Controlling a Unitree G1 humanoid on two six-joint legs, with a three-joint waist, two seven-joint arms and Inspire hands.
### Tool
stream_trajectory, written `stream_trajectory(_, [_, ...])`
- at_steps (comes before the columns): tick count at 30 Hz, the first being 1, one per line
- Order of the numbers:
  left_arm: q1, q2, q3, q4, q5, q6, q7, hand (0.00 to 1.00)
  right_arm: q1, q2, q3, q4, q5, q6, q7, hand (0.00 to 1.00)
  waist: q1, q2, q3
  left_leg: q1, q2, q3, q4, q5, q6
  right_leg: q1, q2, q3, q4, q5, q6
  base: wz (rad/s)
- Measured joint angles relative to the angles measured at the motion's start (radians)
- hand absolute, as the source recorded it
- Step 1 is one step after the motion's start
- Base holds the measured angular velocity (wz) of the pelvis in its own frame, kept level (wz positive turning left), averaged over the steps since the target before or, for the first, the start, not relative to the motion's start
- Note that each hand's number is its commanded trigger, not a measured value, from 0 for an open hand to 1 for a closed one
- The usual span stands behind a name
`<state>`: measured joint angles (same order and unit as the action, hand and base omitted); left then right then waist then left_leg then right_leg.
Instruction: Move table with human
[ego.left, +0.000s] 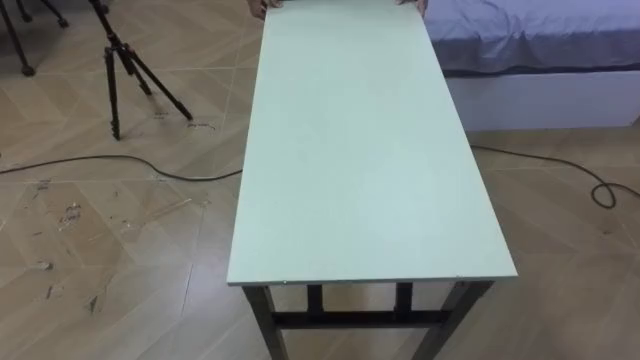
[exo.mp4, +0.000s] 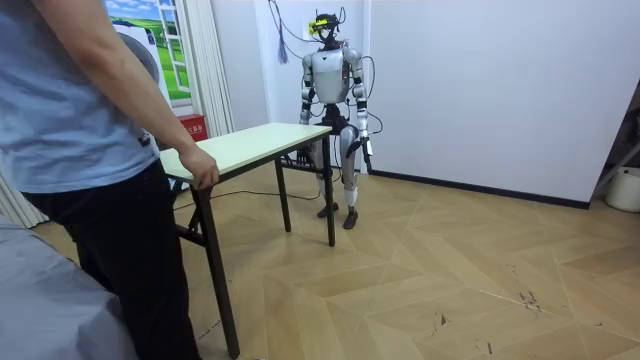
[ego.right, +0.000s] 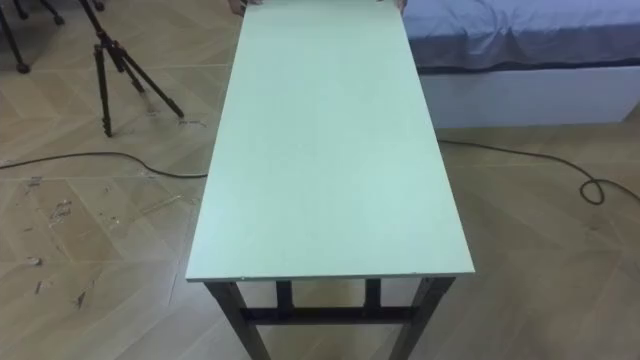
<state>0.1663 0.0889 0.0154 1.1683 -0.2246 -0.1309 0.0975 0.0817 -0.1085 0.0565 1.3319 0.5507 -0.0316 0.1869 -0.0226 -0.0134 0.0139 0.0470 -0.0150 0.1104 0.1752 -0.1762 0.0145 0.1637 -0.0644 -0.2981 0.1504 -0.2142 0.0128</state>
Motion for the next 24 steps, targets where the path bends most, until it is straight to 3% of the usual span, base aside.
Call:
stream_trajectory(10, [-0.004, 0.0, 0.001, -0.002, -0.003, 0.0, 0.0, 0.0, 0.001, 0.0, 0.0, -0.003, -0.001, -0.001, 0.001, 0.0, 0.0, -0.001, -0.0011, -0.004, 0.0, -0.002, 0.0, 0.0, 0.0, -0.005, 0.0, 0.001, 0.0, 0.0, 0.0, 0.0])
stream_trajectory(16, [-0.004, -0.002, 0.001, -0.001, -0.026, 0.002, -0.023, 0.0, 0.0, -0.002, -0.003, -0.004, 0.0, 0.0, 0.002, 0.0, 0.0, 0.005, -0.006, -0.002, 0.0, -0.003, 0.001, 0.0, 0.0, -0.005, -0.001, -0.004, 0.0, 0.0, 0.0, 0.0])
stream_trajectory(24, [-0.002, 0.002, -0.002, -0.001, -0.163, 0.024, -0.121, 0.0, 0.001, -0.01, -0.001, -0.025, 0.004, 0.004, 0.074, 0.0, 0.003, 0.011, -0.0072, -0.007, 0.003, 0.0, 0.013, -0.002, 0.001, -0.008, -0.002, -0.004, 0.002, 0.0, 0.0, 0.0])
